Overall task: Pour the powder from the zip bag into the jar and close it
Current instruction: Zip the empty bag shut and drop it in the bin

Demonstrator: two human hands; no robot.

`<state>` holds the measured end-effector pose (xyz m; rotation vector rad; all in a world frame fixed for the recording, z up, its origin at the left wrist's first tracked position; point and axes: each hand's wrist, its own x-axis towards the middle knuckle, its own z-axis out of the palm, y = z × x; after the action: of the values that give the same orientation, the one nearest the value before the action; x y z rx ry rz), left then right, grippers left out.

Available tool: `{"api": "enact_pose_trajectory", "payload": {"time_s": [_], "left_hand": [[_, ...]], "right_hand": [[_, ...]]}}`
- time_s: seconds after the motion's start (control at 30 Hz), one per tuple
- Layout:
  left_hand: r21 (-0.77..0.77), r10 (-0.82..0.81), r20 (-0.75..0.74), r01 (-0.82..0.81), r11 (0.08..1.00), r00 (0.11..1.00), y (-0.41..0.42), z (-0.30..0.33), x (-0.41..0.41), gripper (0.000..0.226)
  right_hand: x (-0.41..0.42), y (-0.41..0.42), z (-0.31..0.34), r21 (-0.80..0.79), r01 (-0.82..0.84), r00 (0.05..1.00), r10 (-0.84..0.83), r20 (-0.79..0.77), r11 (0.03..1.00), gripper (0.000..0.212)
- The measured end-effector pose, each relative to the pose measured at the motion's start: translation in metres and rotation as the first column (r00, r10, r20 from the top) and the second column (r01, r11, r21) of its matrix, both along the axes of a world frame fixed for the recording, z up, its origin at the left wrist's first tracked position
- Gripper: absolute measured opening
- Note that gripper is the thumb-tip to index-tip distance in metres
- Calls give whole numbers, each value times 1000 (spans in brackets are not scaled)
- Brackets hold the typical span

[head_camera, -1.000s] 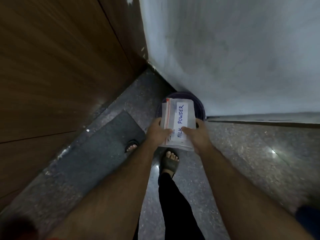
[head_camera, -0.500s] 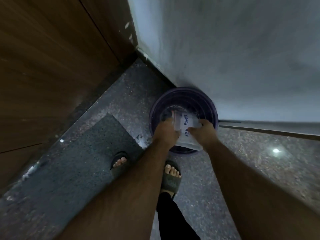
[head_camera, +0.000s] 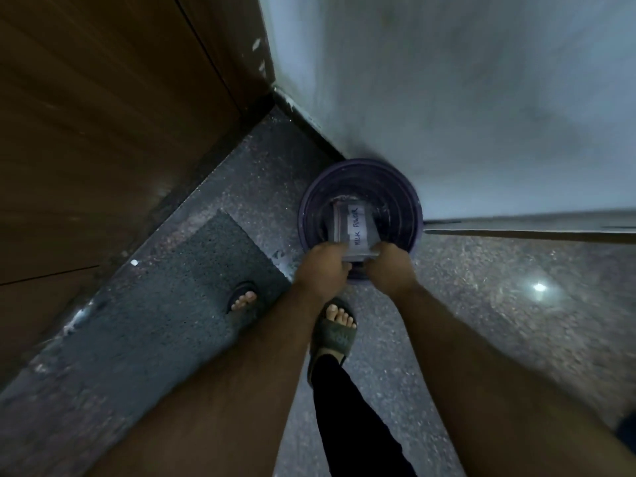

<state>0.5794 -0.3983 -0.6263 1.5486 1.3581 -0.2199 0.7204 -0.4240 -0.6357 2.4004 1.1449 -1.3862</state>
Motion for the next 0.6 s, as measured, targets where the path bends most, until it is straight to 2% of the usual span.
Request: {"api": "enact_pose_trajectory", "payload": {"time_s": [0.1, 0.17, 0.23, 0.33, 0.5, 0.6], "left_hand": [[34, -66, 2, 66, 997, 998, 3, 58, -19, 39], [33, -102, -25, 103, 994, 995, 7, 105, -33, 50], [45, -119, -58, 122, 992, 991, 12, 156, -50, 65], [119, -111, -114, 125, 985, 987, 24, 243, -80, 75], [356, -59, -210, 133, 925, 976, 38, 402, -130, 79], [462, 6, -240, 109, 880, 971, 33, 466, -159, 79]], "right_hand": [[-5, -2, 56, 57, -50, 998, 51, -19, 997, 41], [-8, 1, 99, 103, -132, 991, 135, -23, 986, 44], [-15, 11, 153, 155, -206, 977, 212, -21, 966, 46], [-29, 33, 247, 246, -301, 951, 310, 0, 921, 50], [-67, 64, 402, 423, -462, 879, 465, 103, 779, 62], [-97, 76, 467, 503, -534, 830, 534, 161, 679, 66]]}}
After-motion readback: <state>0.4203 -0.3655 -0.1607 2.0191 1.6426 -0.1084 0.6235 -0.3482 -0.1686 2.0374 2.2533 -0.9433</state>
